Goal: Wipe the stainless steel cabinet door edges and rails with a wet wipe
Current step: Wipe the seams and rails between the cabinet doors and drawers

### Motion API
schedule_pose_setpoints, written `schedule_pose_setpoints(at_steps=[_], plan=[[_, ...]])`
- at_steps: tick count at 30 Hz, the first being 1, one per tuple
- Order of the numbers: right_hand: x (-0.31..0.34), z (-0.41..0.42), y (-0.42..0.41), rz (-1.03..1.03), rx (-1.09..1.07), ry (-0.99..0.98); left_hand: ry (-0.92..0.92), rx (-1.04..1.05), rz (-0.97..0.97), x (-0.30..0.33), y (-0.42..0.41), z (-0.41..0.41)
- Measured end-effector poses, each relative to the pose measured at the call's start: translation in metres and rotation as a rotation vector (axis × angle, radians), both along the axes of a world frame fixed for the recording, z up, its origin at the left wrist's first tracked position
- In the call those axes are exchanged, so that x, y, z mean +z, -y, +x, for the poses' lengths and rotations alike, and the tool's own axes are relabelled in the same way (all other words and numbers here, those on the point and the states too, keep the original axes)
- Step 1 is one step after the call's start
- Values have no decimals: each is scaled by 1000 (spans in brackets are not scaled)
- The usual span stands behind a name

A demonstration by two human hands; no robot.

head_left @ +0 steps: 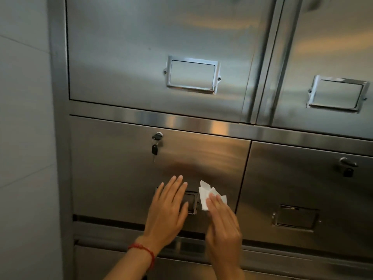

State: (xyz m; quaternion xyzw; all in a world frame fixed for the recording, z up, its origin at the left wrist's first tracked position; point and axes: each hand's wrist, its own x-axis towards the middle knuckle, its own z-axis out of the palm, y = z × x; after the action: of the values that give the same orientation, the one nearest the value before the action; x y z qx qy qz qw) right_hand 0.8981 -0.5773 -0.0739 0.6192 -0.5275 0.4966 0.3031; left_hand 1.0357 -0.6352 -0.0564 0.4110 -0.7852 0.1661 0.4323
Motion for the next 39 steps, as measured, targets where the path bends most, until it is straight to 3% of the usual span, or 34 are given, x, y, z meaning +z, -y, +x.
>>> schedule_pose_setpoints(at_steps=[16, 20, 28, 39], plan=[[-41, 78, 23, 181, 117, 15, -4, 27, 226, -49, 18, 90], [-59, 89, 35, 124, 136, -13, 24, 62, 269, -68, 19, 104], [-94, 107, 58, 140, 153, -48, -5, 136, 309, -112, 30, 126], [-152, 138, 83, 89, 284, -19, 95, 197, 220, -181, 39, 160]])
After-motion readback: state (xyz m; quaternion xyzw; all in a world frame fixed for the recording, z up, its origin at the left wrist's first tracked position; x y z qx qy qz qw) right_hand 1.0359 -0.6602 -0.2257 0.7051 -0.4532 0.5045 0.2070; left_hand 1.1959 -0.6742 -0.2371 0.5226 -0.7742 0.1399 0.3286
